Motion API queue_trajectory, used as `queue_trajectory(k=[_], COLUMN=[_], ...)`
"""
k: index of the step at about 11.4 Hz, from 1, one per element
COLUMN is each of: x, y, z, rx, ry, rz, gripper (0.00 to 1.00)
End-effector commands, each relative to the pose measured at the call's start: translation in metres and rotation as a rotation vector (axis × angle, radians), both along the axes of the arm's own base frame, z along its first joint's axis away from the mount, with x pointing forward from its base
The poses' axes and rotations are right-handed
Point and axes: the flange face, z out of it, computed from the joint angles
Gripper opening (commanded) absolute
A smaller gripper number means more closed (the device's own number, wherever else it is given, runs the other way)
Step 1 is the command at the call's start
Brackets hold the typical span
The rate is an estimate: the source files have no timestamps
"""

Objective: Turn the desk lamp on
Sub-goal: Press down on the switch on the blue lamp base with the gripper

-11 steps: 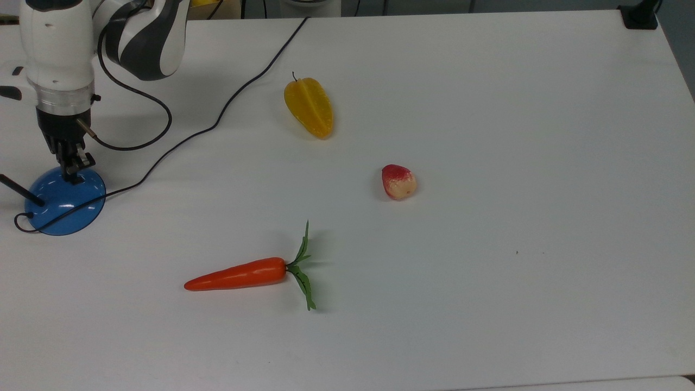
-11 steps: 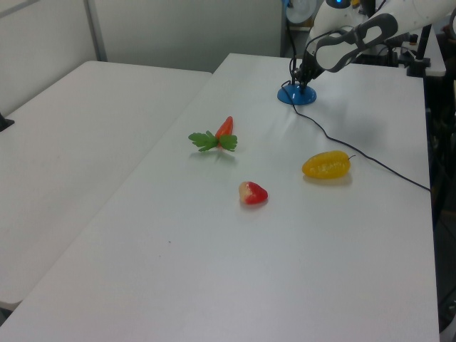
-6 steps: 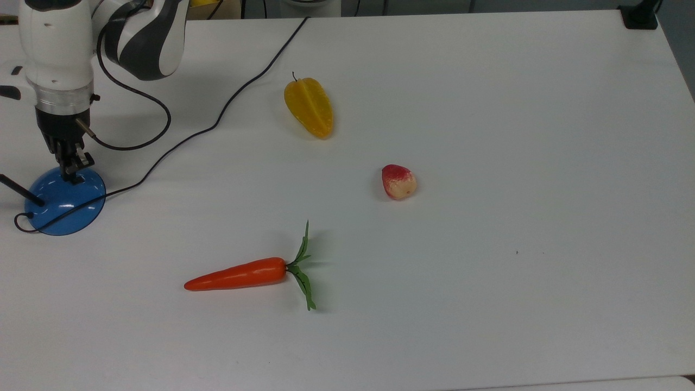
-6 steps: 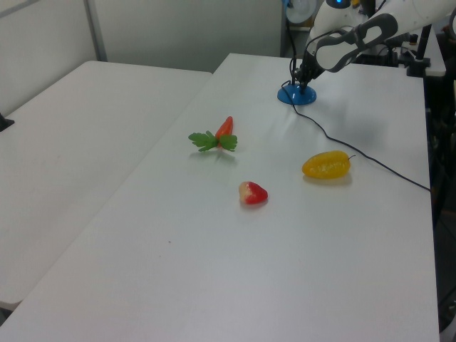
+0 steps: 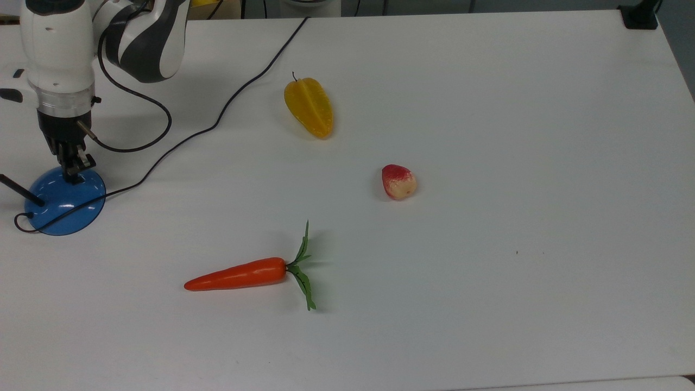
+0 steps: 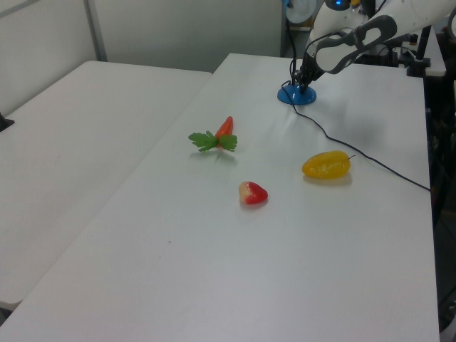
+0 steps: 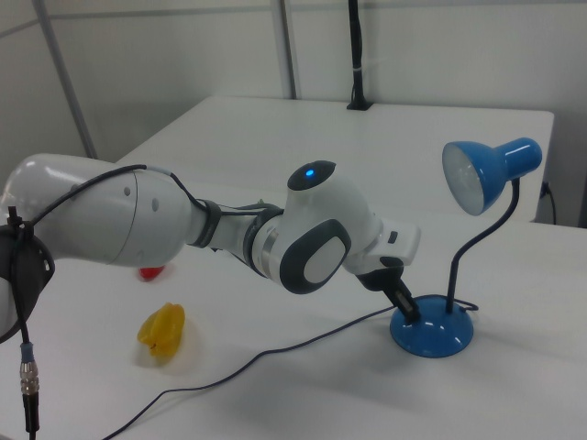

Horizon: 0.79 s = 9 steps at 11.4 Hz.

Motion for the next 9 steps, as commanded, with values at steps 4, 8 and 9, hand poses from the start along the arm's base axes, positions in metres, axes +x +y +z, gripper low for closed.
queue_trajectory(k=[4,8,9], x=[0.0112,0.0111,0.0084], y=[-0.0103,-0.0047,-0.0042], z=[-0.0085,-0.013,-0.0143], rx=[-0.023,-0.039,-0.037], ry=[-0.014,0.011,0.017], rz=[-0.011,0.029,0.029], gripper=[0.0,0.0,0.0])
